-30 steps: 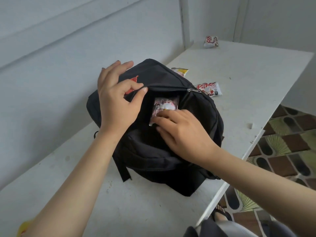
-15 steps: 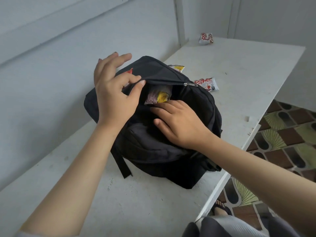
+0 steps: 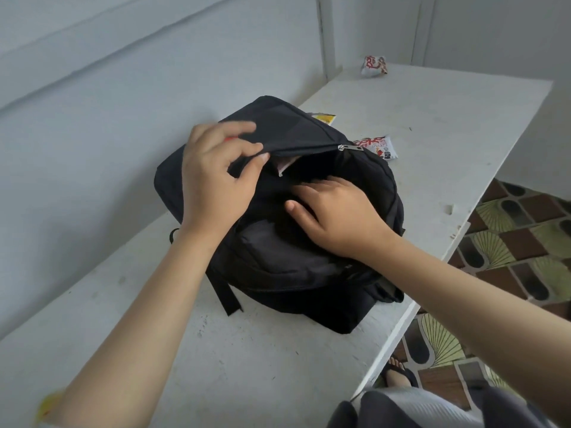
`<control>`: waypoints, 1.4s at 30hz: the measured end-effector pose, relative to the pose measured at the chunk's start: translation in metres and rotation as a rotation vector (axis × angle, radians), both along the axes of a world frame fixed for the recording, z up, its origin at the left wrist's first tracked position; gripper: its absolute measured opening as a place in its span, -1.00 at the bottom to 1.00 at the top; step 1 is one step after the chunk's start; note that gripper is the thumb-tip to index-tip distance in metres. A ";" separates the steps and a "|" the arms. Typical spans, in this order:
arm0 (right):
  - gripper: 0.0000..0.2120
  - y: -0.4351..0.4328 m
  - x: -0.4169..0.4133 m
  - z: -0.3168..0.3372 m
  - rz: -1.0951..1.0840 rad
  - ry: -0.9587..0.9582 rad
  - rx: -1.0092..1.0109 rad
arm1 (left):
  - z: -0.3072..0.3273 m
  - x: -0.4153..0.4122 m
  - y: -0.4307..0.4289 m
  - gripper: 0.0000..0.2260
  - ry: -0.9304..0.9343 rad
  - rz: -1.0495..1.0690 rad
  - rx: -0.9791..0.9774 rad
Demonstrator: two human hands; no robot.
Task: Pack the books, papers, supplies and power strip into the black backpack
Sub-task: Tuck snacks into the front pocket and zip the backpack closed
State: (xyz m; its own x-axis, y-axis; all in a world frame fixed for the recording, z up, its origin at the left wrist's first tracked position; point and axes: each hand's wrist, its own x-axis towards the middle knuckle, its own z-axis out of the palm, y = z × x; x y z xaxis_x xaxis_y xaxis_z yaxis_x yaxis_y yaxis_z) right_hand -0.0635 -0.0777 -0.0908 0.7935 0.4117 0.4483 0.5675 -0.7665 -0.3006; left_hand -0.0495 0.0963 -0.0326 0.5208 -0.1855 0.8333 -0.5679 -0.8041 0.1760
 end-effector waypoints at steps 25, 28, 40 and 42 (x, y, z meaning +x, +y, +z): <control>-0.77 0.067 0.083 0.033 0.159 -0.054 0.024 | -0.063 -0.061 0.028 -0.76 0.530 0.036 -0.335; -0.72 0.052 0.067 0.033 0.115 -0.070 0.272 | -0.058 -0.058 0.029 -0.71 0.564 0.007 -0.276; -0.71 -0.023 -0.035 -0.003 0.106 0.026 0.753 | -0.024 -0.017 0.006 -0.94 0.368 0.021 -0.251; -0.72 -0.027 -0.046 -0.008 0.086 0.027 0.638 | -0.009 -0.011 0.005 -0.95 0.256 0.040 -0.284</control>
State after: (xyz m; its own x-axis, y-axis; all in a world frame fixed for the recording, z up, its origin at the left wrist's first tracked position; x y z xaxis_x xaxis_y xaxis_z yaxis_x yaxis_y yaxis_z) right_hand -0.1091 -0.1048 -0.0992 0.7839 0.1335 0.6063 0.6048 -0.3847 -0.6973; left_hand -0.0603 0.1012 -0.0417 0.7205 0.0589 0.6909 -0.4462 -0.7233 0.5270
